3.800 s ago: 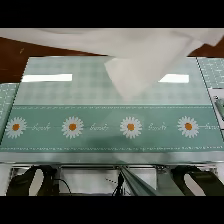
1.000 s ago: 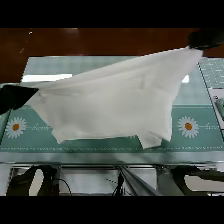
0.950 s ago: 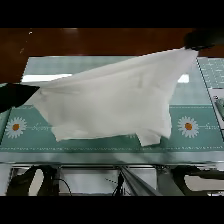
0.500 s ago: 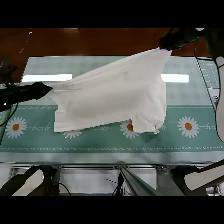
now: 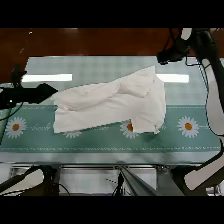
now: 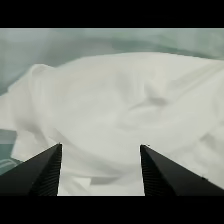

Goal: Fold the shirts.

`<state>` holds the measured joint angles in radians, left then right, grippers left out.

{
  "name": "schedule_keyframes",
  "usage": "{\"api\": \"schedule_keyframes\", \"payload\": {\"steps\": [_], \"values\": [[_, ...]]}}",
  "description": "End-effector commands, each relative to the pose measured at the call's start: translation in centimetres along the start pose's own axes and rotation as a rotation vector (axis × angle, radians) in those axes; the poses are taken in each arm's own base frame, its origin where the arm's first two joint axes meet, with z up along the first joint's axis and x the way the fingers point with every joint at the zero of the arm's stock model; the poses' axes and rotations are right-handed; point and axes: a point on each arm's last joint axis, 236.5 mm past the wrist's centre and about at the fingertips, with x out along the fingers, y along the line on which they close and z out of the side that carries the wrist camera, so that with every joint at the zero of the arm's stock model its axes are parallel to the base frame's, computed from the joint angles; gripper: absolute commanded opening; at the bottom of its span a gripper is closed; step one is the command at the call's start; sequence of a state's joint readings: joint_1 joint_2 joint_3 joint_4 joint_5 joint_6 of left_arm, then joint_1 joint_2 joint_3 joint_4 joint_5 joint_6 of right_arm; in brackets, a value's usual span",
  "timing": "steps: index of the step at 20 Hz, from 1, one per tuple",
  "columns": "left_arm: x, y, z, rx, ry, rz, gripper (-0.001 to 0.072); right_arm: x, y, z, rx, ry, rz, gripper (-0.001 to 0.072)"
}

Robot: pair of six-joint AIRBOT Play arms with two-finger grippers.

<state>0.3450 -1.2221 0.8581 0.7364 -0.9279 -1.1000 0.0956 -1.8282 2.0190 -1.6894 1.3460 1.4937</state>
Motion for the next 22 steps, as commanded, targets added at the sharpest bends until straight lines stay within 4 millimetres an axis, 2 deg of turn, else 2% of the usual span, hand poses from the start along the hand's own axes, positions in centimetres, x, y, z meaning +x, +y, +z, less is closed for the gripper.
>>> {"api": "schedule_keyframes", "payload": {"steps": [1,3,6,8,10,13,17,20,22], "values": [[-3.2,1.3,-1.1,-0.134,0.121,0.007,0.0564,-3.7,-5.6,-2.2,0.077,0.047,-0.108,0.0487],[-4.9,3.6,-5.2,-0.167,0.279,0.053,0.0563,-5.2,-9.3,-5.3,0.162,0.13,-0.132,0.0487],[-5.9,6.4,-11.9,-0.241,0.464,0.101,0.0563,-5.7,-11.9,-10.1,0.304,0.243,-0.01,0.0487],[-5.4,6.3,-14.5,-0.284,0.496,0.05,0.0563,-6.0,-12.7,-11.4,0.375,0.258,0.089,0.0486],[-4.9,6.2,-16.3,-0.313,0.525,0.035,0.0563,-6.4,-13.7,-11.5,0.431,0.225,0.137,0.0485],[-4.3,6.7,-17.4,-0.335,0.526,0.046,0.0564,-6.3,-14.6,-11.7,0.442,0.209,0.137,0.0477],[-3.5,7.0,-18.2,-0.34,0.559,0.047,0.0566,-6.1,-14.8,-10.3,0.445,0.152,0.142,0.0477],[-1.1,6.9,-18.5,-0.337,0.576,0.041,0.0566,-6.1,-14.8,-10.4,0.443,0.153,0.142,0.0453],[1.2,6.3,-17.5,-0.343,0.524,0.03,0.0564,-6.2,-14.6,-10.6,0.441,0.163,0.146,0.0453]]}}
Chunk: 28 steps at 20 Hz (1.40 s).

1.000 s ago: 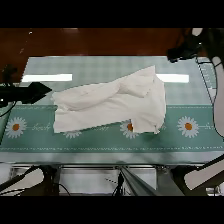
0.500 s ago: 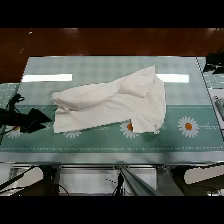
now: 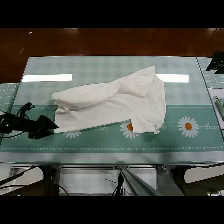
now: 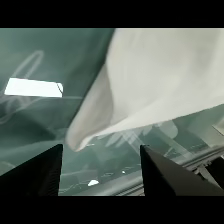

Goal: Fold the shirts.

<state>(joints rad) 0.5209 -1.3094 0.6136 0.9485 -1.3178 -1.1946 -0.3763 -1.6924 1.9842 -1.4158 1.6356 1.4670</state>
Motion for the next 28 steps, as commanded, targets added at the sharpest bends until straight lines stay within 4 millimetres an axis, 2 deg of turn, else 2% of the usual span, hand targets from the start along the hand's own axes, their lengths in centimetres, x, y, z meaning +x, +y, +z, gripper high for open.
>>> {"api": "schedule_keyframes", "payload": {"steps": [1,2,5,6,7,9,10,11,12,14,17,20,25,28], "values": [[2.4,-0.6,3.5,0.004,-0.1,0.009,0.0561,-0.1,0.2,-0.1,-0.001,0.001,0.011,0.0453],[2.9,-0.8,4.1,0.015,-0.118,0.02,0.053,-0.1,0.2,-0.1,-0.001,0.003,0.012,0.0453],[3.5,-1.2,4.3,0.032,-0.124,0.037,0.015,-0.1,0.2,-0.2,-0.003,0.008,0.012,0.0453],[3.5,-1.2,4.1,0.036,-0.114,0.034,0.006,-0.1,0.2,-0.2,-0.004,0.007,0.011,0.0453],[3.4,-1.3,3.7,0.053,-0.098,0.027,0.0026,0.0,0.1,-0.2,-0.004,0.006,0.008,0.0453],[3.4,-1.6,2.8,0.079,-0.06,0.015,0.0026,0.2,-1.0,-1.0,-0.022,0.041,-0.035,0.0453],[3.4,-1.7,2.4,0.082,-0.042,0.007,0.0026,0.9,-2.4,-2.4,-0.007,0.099,-0.071,0.0453],[3.4,-1.8,2.0,0.102,-0.027,0.0,0.0026,2.0,-2.8,-4.0,0.017,0.162,-0.048,0.0453],[3.4,-2.0,1.8,0.119,-0.018,-0.004,0.0026,3.2,-2.0,-5.7,0.042,0.212,0.025,0.0453],[3.3,-2.1,1.6,0.147,-0.014,-0.008,0.0026,5.2,0.6,-8.3,0.073,0.263,0.188,0.0453],[3.3,-2.4,1.1,0.193,0.009,-0.02,0.0026,8.9,3.8,-11.9,0.087,0.276,0.292,0.0455],[3.3,-2.5,0.9,0.192,0.015,-0.023,0.0026,12.6,6.7,-15.4,0.084,0.309,0.365,0.0497],[3.3,-2.5,0.9,0.193,0.015,-0.024,0.0026,16.4,10.0,-17.7,0.132,0.298,0.408,0.0496],[3.3,-2.5,0.9,0.204,0.015,-0.024,0.0026,17.4,11.4,-17.5,0.095,0.267,0.383,0.0496]]}}
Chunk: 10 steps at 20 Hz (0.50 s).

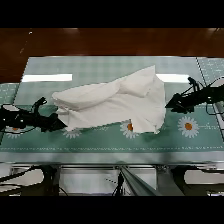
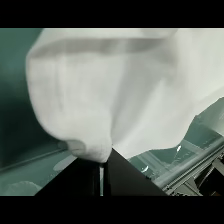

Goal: Fold the shirts.

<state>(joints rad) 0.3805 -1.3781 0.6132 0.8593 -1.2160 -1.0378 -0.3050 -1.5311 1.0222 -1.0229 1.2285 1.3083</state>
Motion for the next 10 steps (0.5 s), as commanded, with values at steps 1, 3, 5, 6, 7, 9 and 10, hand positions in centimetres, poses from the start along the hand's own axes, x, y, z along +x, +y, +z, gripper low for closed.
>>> {"api": "schedule_keyframes", "payload": {"steps": [1,3,5,6,7,9,10], "values": [[0.0,-0.3,0.0,0.011,0.001,-0.009,0.0026,2.1,1.3,1.0,-0.01,-0.066,-0.012,0.0494],[-0.1,-0.3,0.0,0.024,0.0,-0.009,0.0026,2.8,2.4,1.9,-0.006,-0.108,-0.024,0.0438],[-0.2,-0.3,0.2,0.027,-0.003,-0.009,0.0026,3.5,3.9,2.1,-0.015,-0.119,-0.016,0.0064],[-0.5,-0.7,0.5,0.058,-0.008,-0.016,0.0025,3.6,4.9,2.1,-0.025,-0.119,0.004,0.003],[-1.4,-2.2,1.0,0.134,-0.026,-0.047,0.0024,3.1,6.2,1.9,-0.067,-0.111,0.037,0.003],[-5.1,-6.0,3.4,0.287,-0.148,-0.076,0.0023,-0.7,9.4,3.0,-0.211,-0.17,0.076,0.003],[-8.2,-8.7,5.2,0.37,-0.258,-0.068,0.0023,-3.9,11.4,4.1,-0.294,-0.248,0.082,0.003]]}}
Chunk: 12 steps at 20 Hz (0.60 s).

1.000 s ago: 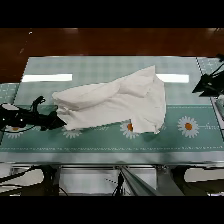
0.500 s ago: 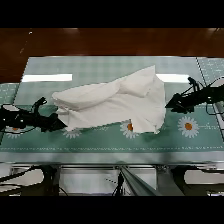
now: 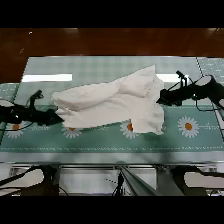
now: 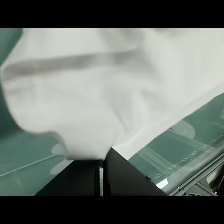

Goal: Fold the shirts.

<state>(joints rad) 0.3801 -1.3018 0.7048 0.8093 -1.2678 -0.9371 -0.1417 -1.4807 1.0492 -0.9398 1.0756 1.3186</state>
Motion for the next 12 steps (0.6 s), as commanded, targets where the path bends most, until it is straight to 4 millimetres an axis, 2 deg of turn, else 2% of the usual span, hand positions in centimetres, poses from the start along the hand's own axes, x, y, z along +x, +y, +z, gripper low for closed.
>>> {"api": "schedule_keyframes", "payload": {"steps": [1,2,3,4,5,6,7,8,9,10,12], "values": [[-7.9,-7.9,6.2,0.28,-0.275,-0.021,0.0024,-8.0,6.7,4.8,-0.259,-0.22,0.047,0.003],[-11.8,-11.6,7.8,0.392,-0.392,-0.007,0.0024,-12.7,9.6,6.8,-0.36,-0.356,0.042,0.003],[-16.3,-16.2,8.7,0.545,-0.521,0.013,0.0024,-18.1,12.8,8.4,-0.444,-0.517,0.035,0.003],[-20.6,-20.7,8.7,0.679,-0.648,0.044,0.0024,-24.5,16.2,9.4,-0.513,-0.706,0.031,0.003],[-25.5,-25.0,8.3,0.791,-0.802,0.105,0.0024,-30.6,19.3,9.3,-0.57,-0.879,0.03,0.003],[-29.9,-28.8,7.2,0.876,-0.957,0.157,0.0024,-36.8,22.1,8.2,-0.622,-1.053,0.028,0.003],[-34.3,-32.7,5.3,0.954,-1.126,0.206,0.0024,-41.9,24.3,6.6,-0.66,-1.192,0.023,0.003],[-37.8,-35.8,3.2,1.01,-1.266,0.239,0.0024,-46.5,26.3,4.1,-0.694,-1.317,0.037,0.0029],[-40.6,-38.7,0.3,1.068,-1.382,0.263,0.0024,-49.9,28.0,1.6,-0.729,-1.409,0.046,0.003],[-42.1,-40.7,-2.3,1.117,-1.452,0.281,0.0025,-52.9,29.2,-1.1,-0.765,-1.487,0.04,0.0029],[-43.5,-43.1,-6.8,1.167,-1.529,0.31,0.0025,-56.7,29.8,-5.2,-0.787,-1.578,-0.013,0.0029]]}}
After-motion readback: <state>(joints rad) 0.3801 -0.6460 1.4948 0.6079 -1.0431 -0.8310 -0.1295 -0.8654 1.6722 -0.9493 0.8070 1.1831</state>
